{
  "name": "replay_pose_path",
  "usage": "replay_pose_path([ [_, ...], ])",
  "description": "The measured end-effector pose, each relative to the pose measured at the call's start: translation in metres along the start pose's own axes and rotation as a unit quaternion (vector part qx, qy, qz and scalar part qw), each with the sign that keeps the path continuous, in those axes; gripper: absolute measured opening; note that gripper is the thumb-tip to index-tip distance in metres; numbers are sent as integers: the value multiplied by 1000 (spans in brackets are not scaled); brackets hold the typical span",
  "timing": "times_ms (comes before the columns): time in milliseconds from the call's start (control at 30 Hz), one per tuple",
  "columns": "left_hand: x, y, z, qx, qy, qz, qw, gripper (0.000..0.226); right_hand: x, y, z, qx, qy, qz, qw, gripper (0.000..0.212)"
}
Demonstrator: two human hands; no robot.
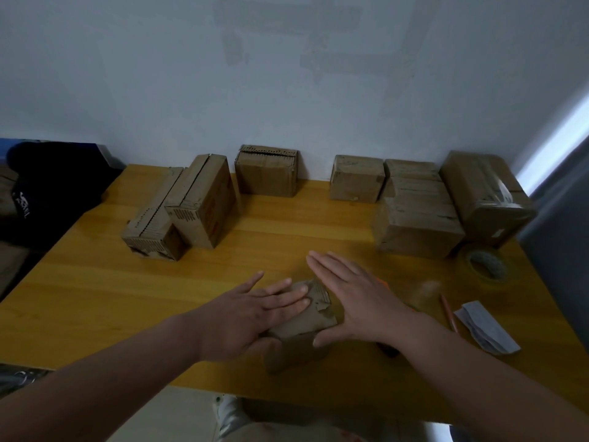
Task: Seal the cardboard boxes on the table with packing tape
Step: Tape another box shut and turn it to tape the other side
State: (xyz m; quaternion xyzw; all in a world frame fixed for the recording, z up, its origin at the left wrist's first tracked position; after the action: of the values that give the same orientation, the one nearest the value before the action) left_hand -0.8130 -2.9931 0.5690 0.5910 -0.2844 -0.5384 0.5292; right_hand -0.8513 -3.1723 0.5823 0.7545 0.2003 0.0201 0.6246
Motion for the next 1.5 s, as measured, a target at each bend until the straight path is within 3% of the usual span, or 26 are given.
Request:
replay_pose_path([
  [167,-4,-6,2,-33,-18,68,997,55,16,4,-9,-42,64,-50,996,127],
  [267,-9,-7,2,26,-40,149,988,54,17,-3,-12,-54,76,-61,994,119],
  [467,-19,-11,-3,-48,-56,221,972,46,1,-12,-22,-37,55,-5,998,92],
  [667,-19,-16,-5,-72,-44,233,969,44,-14,-17,-17,-73,39,32,996,72],
  [767,-18,-12,-4,-77,-46,238,967,43,-10,-5,-16,-45,52,46,997,85],
  [867,-18,-13,-5,-66,-52,243,966,44,0,-2,-19,-32,52,7,998,105],
  [1233,-19,-19,-3,-80,-36,263,961,47,-24,-20,-11,-55,22,-2,998,94],
  [1500,-21,-16,-1,-109,-32,284,952,45,8,-15,-22,-60,42,-28,997,112],
])
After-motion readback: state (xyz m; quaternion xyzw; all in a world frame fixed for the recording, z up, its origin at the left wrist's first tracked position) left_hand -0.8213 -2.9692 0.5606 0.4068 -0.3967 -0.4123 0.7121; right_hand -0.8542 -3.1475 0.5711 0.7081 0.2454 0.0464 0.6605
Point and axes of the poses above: each hand's wrist, its own x-axis towards the middle knuckle, its own y-axis out of the back of the hand, z = x × y, the point moved 5 cm from there along x, towards the middle knuckle, and after that the axes turned 2 degrees about -z, right-handed, at the moved point
